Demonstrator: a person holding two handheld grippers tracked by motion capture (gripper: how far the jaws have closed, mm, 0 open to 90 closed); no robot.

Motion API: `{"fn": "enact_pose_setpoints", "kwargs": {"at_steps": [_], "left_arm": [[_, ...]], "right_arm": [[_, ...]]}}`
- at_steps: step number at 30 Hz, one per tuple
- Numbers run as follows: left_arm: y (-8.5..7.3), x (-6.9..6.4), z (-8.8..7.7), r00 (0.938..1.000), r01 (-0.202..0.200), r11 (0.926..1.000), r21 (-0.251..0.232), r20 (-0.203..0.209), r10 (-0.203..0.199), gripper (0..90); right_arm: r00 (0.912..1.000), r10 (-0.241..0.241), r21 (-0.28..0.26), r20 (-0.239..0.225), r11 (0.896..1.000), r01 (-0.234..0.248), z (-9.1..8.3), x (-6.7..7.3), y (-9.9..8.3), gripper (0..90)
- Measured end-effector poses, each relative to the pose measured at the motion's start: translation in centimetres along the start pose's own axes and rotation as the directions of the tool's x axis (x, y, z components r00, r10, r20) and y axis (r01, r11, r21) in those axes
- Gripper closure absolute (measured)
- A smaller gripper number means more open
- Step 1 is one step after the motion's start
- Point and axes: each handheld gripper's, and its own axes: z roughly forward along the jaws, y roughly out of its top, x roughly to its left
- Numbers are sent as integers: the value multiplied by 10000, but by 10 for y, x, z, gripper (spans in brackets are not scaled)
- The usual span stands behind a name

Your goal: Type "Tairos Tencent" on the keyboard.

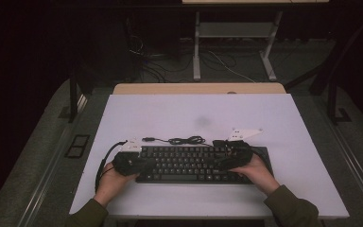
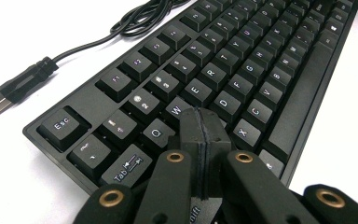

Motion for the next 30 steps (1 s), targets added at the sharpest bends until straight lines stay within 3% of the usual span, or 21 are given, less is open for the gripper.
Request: {"fn": "enact_pose_setpoints", "kwargs": {"at_steps": [16, 20, 30], "left_arm": [[3, -3, -4, 10000, 20, 9997, -231, -30, -21, 892], [4, -2, -5, 10000, 57, 9992, -399, 13, -57, 835], [6, -6, -4, 10000, -40, 9981, -621, -81, 35, 583]], "right_arm": [[10000, -30, -13, 16, 10000, 30, -1, -1, 0, 166], [9998, -179, 98, 47, 9998, 178, 1, 0, 0, 166], [10000, -47, 119, 87, 9999, 46, 6, -1, 4, 165]]}}
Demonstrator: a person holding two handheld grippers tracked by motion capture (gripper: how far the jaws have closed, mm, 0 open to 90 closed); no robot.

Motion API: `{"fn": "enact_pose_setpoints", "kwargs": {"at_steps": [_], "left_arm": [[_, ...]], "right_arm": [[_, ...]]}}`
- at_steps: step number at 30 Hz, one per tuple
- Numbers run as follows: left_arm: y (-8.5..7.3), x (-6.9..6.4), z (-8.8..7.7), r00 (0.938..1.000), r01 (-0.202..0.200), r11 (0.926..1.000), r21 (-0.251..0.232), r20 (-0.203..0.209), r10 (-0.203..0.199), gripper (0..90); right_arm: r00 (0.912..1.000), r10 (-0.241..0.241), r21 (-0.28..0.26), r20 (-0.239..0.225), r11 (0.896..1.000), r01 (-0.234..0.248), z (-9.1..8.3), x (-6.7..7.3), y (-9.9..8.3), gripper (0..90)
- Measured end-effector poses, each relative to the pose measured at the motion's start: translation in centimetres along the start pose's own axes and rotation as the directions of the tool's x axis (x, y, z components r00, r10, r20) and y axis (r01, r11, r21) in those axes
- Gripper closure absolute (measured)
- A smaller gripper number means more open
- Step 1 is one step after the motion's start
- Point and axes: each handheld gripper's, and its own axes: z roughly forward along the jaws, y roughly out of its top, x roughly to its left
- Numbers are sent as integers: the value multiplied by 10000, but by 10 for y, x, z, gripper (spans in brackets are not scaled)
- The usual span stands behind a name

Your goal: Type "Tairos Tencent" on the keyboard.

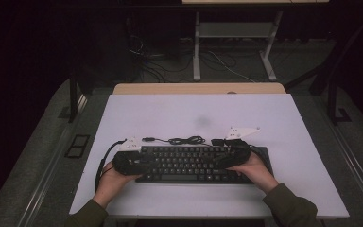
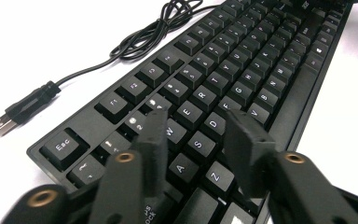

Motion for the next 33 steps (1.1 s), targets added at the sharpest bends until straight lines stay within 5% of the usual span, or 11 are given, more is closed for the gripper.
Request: {"fn": "enact_pose_setpoints", "kwargs": {"at_steps": [8, 23, 33], "left_arm": [[1, -2, 3, 10000, 44, 9999, -119, 22, -44, 391], [3, -3, 5, 9999, 68, 9994, -330, -153, -73, 220], [3, -3, 5, 9997, 51, 9986, -528, -219, -63, 129]], "right_arm": [[9998, -167, 96, -147, 9998, 169, 4, 0, 8, 149], [9982, -374, 308, -478, 9988, 389, 19, 2, 21, 161], [9968, -362, 401, -712, 9984, 391, 27, 1, 26, 297]]}}
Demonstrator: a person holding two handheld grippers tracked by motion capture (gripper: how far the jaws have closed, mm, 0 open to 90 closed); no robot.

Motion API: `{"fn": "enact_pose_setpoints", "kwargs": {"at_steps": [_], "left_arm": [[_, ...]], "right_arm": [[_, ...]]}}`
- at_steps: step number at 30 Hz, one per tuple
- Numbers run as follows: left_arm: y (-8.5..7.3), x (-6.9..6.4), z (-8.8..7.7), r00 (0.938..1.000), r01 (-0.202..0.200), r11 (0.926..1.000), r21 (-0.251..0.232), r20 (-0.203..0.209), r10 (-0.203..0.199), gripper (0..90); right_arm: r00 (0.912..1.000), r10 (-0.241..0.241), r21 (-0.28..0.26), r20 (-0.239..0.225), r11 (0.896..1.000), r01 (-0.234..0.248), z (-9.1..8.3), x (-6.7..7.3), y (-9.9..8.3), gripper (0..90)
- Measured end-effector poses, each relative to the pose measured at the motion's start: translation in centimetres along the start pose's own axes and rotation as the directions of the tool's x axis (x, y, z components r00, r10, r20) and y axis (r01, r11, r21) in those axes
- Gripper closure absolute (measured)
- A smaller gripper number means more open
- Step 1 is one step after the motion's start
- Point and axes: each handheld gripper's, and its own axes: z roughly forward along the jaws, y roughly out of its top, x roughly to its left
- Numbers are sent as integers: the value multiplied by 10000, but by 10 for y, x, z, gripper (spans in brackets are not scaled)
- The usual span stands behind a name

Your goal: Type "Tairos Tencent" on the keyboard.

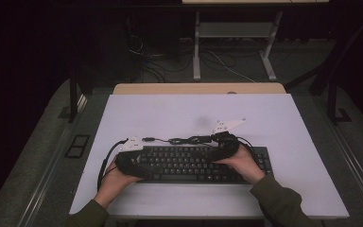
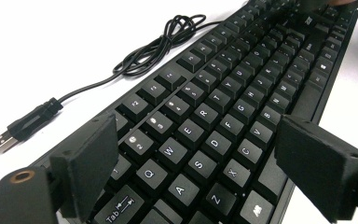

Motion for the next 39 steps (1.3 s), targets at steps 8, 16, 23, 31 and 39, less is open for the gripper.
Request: {"fn": "enact_pose_setpoints", "kwargs": {"at_steps": [8, 16, 23, 31, 39], "left_arm": [[1, -1, 2, 10000, -1, 10000, 13, -91, 2, 12], [1, -2, 2, 9999, -50, 9999, -97, -116, 49, 0], [1, -1, 1, 10000, -33, 9999, -107, -36, 33, 0], [1, -2, 1, 10000, -32, 10000, -70, -45, 32, 0], [0, -2, 2, 10000, -69, 10000, -36, -15, 69, 0]], "right_arm": [[9994, -36, 213, -356, 9998, 44, 6, 0, -2, 492], [9990, -42, 451, -442, 9990, 62, 8, 0, -4, 729], [9982, -161, 789, -581, 9967, 207, 13, 4, -4, 869], [9984, -198, 1210, -522, 9923, 260, 20, 6, -7, 892], [9991, -227, 1611, -365, 9865, 283, 27, 7, -10, 892]]}}
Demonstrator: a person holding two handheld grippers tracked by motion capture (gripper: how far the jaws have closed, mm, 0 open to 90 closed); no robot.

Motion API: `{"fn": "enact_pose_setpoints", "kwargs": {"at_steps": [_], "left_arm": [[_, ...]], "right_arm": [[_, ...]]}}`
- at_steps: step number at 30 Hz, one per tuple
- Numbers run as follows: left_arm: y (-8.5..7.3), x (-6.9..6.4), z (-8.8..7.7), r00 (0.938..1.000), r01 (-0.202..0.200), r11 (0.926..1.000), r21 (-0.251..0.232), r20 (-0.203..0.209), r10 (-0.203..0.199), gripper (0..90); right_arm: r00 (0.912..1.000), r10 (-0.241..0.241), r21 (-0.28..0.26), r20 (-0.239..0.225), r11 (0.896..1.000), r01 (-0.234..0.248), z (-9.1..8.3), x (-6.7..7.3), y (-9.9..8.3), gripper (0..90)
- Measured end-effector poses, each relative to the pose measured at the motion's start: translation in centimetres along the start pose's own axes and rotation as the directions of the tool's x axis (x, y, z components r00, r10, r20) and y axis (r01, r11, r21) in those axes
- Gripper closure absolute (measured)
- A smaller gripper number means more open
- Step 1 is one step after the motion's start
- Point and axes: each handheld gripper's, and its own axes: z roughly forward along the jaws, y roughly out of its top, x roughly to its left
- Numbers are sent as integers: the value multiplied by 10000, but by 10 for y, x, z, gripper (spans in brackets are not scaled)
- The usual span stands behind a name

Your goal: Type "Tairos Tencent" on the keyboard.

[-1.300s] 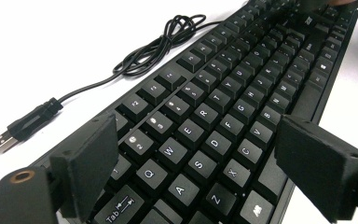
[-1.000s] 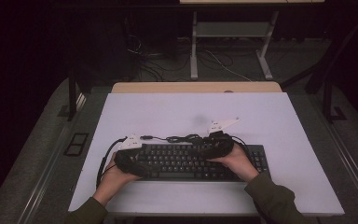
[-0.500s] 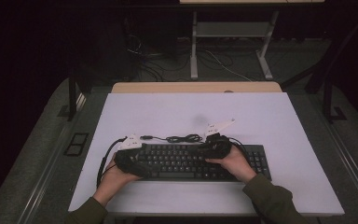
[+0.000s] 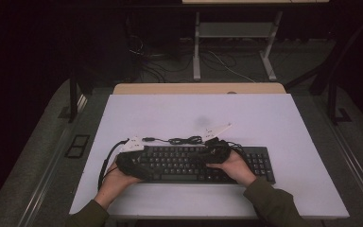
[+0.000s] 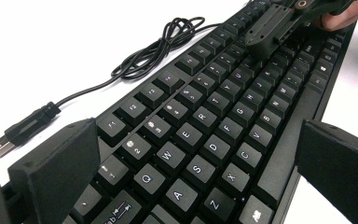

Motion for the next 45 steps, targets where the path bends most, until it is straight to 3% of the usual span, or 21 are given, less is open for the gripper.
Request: {"fn": "enact_pose_setpoints", "kwargs": {"at_steps": [21, 34, 40, 45], "left_arm": [[0, -1, 1, 10000, -73, 10000, 53, -13, 73, 0], [0, -1, 0, 9999, -111, 9999, 49, -50, 111, 0], [1, -1, 0, 9999, -145, 9999, 58, -79, 145, 0], [1, -1, -1, 9998, -169, 9999, 21, -109, 169, 0]], "right_arm": [[9997, 20, 465, 224, 9989, -30, 6, 0, -2, 892], [9998, 158, 131, 78, 9998, -159, 0, 0, 1, 890], [9996, 259, -71, -133, 9996, -260, -3, -2, 0, 811], [9993, 308, -272, -234, 9991, -314, -6, -3, 0, 654]]}}
